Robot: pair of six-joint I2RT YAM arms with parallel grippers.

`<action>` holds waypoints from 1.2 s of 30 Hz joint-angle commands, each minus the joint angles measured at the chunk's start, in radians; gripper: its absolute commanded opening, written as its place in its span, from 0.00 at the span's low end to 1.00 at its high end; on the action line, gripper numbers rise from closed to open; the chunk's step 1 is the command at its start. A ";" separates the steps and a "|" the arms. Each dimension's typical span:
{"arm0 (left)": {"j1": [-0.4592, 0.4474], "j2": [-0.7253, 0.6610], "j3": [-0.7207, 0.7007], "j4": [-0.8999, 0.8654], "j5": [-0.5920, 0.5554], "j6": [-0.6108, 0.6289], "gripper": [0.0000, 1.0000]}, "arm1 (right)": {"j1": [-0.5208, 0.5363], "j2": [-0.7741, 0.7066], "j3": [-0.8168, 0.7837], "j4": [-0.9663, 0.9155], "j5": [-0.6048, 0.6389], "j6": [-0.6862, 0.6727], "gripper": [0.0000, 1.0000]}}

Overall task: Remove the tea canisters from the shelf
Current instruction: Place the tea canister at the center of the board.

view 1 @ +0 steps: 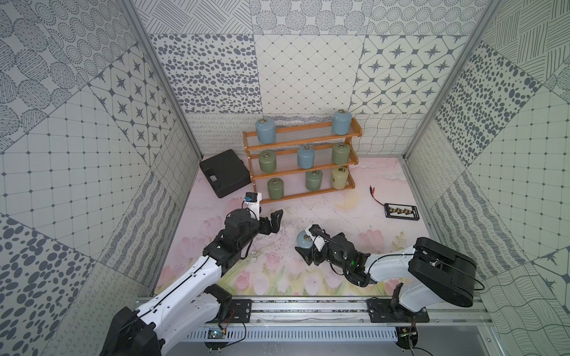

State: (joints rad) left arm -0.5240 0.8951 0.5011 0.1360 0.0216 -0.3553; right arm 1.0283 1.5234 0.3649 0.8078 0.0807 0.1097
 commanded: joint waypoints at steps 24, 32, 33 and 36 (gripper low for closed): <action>-0.049 0.019 0.039 -0.035 -0.061 -0.014 1.00 | 0.189 0.122 -0.083 0.353 0.125 0.056 0.62; -0.064 0.019 0.047 -0.052 -0.076 -0.013 1.00 | 0.213 0.158 -0.092 0.382 0.126 0.065 0.62; -0.068 0.023 0.049 -0.052 -0.075 -0.011 1.00 | 0.216 0.159 -0.094 0.386 0.127 0.067 0.62; -0.074 0.029 0.053 -0.056 -0.085 -0.005 1.00 | 0.227 0.167 -0.099 0.393 0.132 0.073 0.62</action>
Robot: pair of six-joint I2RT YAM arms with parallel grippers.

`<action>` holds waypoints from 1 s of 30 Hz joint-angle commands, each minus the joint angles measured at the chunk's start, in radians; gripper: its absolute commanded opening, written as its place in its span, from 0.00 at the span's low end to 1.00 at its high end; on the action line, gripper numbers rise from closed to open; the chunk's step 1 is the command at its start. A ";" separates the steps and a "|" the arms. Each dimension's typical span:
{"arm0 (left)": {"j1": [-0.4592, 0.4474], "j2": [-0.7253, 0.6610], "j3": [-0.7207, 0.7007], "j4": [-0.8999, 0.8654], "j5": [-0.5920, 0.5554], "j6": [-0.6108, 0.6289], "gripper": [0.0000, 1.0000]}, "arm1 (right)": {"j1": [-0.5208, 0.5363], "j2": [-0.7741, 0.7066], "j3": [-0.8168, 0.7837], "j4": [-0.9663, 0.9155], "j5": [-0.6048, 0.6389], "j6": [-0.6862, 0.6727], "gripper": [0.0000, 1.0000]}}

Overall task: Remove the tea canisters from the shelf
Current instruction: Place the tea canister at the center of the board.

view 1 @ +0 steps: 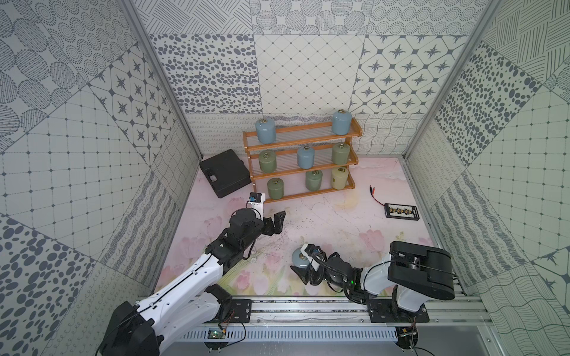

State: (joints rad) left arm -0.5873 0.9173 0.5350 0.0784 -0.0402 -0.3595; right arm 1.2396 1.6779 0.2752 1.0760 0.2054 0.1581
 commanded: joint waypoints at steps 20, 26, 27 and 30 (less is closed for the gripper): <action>-0.068 0.003 0.049 -0.051 -0.079 0.017 1.00 | 0.087 0.108 -0.047 0.241 0.088 0.055 0.72; -0.083 -0.008 0.049 -0.070 -0.100 0.019 1.00 | 0.096 0.131 -0.057 0.275 0.101 0.060 0.74; -0.083 -0.009 0.050 -0.071 -0.101 0.019 1.00 | 0.098 0.133 -0.058 0.277 0.104 0.060 0.74; -0.087 -0.015 0.051 -0.076 -0.107 0.021 1.00 | 0.102 0.137 -0.059 0.282 0.111 0.061 0.76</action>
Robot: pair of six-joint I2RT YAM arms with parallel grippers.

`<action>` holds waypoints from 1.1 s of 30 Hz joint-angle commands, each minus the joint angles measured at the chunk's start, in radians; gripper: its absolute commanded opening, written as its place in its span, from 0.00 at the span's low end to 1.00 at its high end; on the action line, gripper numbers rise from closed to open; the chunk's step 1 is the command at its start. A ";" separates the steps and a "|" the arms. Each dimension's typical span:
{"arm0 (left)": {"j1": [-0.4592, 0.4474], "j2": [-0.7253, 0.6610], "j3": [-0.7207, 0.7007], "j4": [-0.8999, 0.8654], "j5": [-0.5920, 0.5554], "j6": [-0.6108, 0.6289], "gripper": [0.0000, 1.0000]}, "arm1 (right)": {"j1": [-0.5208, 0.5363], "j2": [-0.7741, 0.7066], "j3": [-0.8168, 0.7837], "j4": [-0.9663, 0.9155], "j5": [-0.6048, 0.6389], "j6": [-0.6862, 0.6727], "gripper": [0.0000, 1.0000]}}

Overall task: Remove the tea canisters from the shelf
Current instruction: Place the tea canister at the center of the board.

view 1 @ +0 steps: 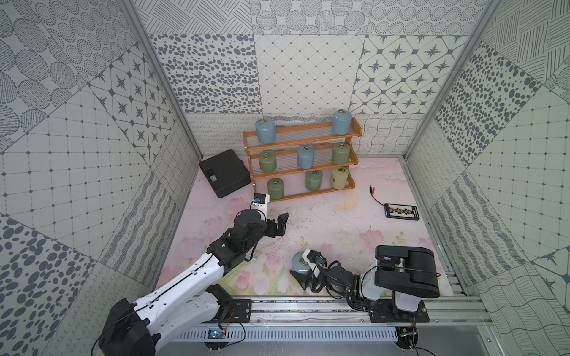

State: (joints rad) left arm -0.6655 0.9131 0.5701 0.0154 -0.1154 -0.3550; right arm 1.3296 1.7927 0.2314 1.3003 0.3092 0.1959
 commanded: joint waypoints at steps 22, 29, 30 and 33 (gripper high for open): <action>-0.020 -0.006 0.020 -0.024 -0.062 0.042 1.00 | 0.023 0.033 -0.018 0.070 0.037 0.020 0.88; -0.020 -0.010 0.025 -0.024 -0.063 0.050 1.00 | 0.023 0.030 -0.018 0.070 0.039 0.020 0.92; -0.019 -0.011 0.024 -0.026 -0.064 0.051 1.00 | 0.023 0.030 -0.018 0.070 0.041 0.021 0.92; -0.020 -0.013 0.022 -0.025 -0.067 0.051 1.00 | 0.023 0.029 -0.017 0.068 0.042 0.021 0.95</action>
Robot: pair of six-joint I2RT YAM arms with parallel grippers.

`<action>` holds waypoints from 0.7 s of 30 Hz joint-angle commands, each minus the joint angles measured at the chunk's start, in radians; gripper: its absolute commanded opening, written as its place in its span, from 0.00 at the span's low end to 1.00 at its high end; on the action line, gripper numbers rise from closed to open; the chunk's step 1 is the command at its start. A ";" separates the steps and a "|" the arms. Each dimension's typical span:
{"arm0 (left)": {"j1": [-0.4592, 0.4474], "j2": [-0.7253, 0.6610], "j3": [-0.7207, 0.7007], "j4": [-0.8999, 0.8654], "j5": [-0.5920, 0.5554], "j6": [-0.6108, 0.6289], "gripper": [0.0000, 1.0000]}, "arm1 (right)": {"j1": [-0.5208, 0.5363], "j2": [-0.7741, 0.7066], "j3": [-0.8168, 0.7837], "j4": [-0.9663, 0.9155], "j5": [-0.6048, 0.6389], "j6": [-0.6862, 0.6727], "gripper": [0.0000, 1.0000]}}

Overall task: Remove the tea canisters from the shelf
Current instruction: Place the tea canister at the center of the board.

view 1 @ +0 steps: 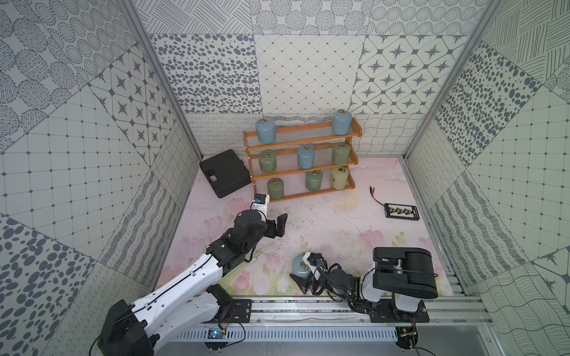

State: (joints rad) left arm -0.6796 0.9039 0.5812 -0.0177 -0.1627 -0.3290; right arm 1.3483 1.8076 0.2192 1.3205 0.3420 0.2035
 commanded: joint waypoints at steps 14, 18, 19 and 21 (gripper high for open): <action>-0.006 -0.058 0.033 -0.054 -0.054 0.056 1.00 | 0.005 -0.245 0.003 -0.214 0.004 -0.026 1.00; -0.005 -0.083 0.063 -0.112 -0.073 0.082 1.00 | 0.003 -0.430 0.030 -0.421 0.012 -0.055 1.00; -0.006 -0.086 0.077 -0.127 -0.078 0.090 1.00 | 0.003 -0.483 0.045 -0.493 0.011 -0.065 1.00; -0.006 -0.089 0.102 -0.144 -0.083 0.112 1.00 | 0.002 -0.582 0.074 -0.610 0.001 -0.085 1.00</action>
State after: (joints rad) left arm -0.6796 0.8307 0.6365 -0.0990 -0.2020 -0.2859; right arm 1.3479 1.3159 0.2493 0.8841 0.3431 0.1600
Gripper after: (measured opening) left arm 0.999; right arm 0.998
